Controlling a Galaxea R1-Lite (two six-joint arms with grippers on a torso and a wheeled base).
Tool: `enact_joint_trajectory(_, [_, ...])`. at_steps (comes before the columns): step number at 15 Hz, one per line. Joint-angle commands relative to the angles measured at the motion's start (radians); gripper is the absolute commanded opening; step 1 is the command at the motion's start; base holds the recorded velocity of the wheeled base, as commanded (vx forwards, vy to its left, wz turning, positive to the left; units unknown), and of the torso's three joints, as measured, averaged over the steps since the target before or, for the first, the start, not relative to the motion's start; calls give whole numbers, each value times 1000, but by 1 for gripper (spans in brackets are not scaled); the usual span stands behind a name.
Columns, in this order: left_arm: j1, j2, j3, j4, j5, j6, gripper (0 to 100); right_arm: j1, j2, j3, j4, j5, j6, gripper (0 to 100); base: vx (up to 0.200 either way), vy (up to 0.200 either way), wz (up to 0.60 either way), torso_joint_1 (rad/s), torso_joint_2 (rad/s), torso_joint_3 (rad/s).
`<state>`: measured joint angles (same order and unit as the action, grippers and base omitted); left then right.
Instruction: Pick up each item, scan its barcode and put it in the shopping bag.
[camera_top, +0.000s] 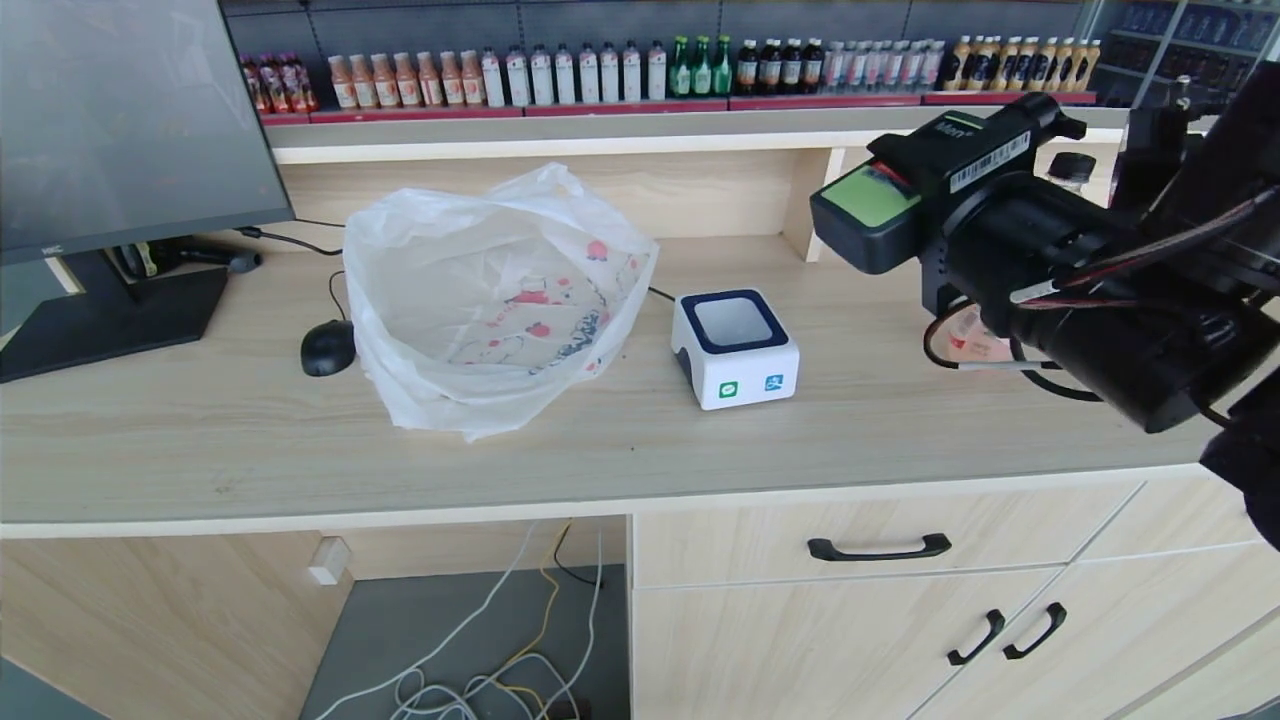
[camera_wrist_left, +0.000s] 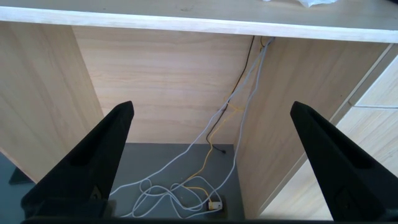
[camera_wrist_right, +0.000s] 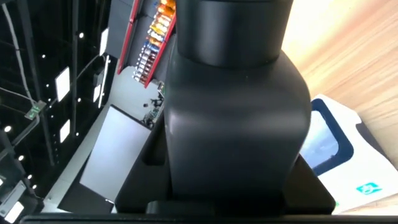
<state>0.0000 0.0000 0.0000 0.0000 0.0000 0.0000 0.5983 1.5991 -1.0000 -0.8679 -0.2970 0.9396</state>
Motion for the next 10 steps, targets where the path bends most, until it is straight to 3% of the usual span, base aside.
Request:
enact_joint_trajectory(1, [0,0,0,0,0,0,100,5,-85,92,-17,-1,-31,0,0,0,0,0,0,0])
enact_joint_trajectory(6, [-2,0,0,0,0,0,100,12,-64,189,-198,1,-249,0,0,0,0,0,0,0])
enact_joint_trajectory(10, [-2,0,0,0,0,0,100,32,10,213,-390,22,-611,0,0,0,0,0,0,0])
